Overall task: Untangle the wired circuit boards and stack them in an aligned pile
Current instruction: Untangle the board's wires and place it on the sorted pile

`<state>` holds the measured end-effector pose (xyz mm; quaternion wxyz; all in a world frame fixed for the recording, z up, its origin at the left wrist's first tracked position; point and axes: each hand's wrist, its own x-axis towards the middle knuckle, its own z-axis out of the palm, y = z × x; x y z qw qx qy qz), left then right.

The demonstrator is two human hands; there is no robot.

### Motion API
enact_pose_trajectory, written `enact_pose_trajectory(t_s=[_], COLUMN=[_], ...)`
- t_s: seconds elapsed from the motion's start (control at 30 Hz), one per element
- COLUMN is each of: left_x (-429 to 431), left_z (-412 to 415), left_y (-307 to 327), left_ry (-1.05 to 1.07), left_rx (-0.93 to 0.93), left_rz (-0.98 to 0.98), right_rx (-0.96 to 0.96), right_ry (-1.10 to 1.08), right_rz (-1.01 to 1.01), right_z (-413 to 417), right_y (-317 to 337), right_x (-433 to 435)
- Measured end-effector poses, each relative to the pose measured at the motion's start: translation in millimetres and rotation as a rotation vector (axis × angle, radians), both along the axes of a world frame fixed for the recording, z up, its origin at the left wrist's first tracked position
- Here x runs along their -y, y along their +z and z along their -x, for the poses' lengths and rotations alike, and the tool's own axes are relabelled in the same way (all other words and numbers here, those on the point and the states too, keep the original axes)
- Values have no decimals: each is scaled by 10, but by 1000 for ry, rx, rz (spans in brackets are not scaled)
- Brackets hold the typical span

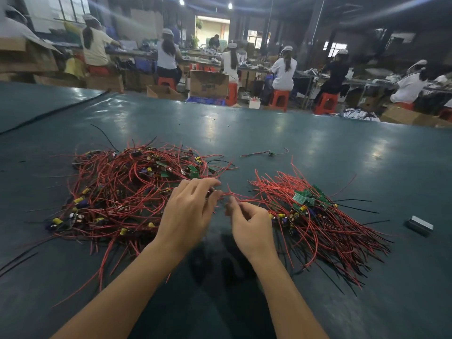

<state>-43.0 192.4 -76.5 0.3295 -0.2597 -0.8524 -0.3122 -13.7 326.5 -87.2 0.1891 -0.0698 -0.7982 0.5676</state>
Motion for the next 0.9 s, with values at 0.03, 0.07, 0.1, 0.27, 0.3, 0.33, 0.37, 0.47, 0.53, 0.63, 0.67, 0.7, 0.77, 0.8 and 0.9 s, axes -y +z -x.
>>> enact_pose_trajectory(t_s=[0.03, 0.07, 0.1, 0.27, 0.3, 0.33, 0.37, 0.47, 0.53, 0.63, 0.67, 0.7, 0.77, 0.8, 0.9], left_x=[-18, -36, -52, -70, -69, -69, -71, -85, -82, -90, -93, -93, -106, -115, -140], left_z=[-18, -37, -52, -86, -87, -85, -81, -88, -92, -74, -68, -60, -45, -38, -34], left_y=[4, 9, 15, 18, 12, 8, 6, -2, -7, -27, -33, -35, -25, -29, -28], left_ry=[-25, -54, -88, -242, -254, -258, -260, -261, -256, -276, -300, -304, -281, -285, -304], left_rx=[-27, -61, -101, -225, -226, -225, -225, -234, -153, 112, 211, 304, 455, 499, 486], left_rz=[1, 7, 17, 6, -4, -16, -28, -75, -106, -177, -258, -347, -482, -528, -583], right_rx=[23, 56, 83, 68, 56, 39, 16, -52, -79, -84, -84, -81, -75, -73, -55], right_ry=[45, 93, 137, 251, 257, 249, 234, 162, 106, 48, 39, 35, 36, 39, 64], right_rz=[136, 267, 372, 728, 759, 771, 773, 777, 758, 678, 651, 630, 599, 584, 553], right_z=[-3, -14, -29, -44, -49, -54, -54, -52, -45, -39, -39, -42, -53, -59, -79], right_y=[40, 76, 107, 169, 180, 189, 190, 199, 201, 189, 180, 176, 175, 178, 195], right_x=[33, 58, 75, 34, 28, 31, 30, 28, 23, 32, 41, 52, 73, 79, 85])
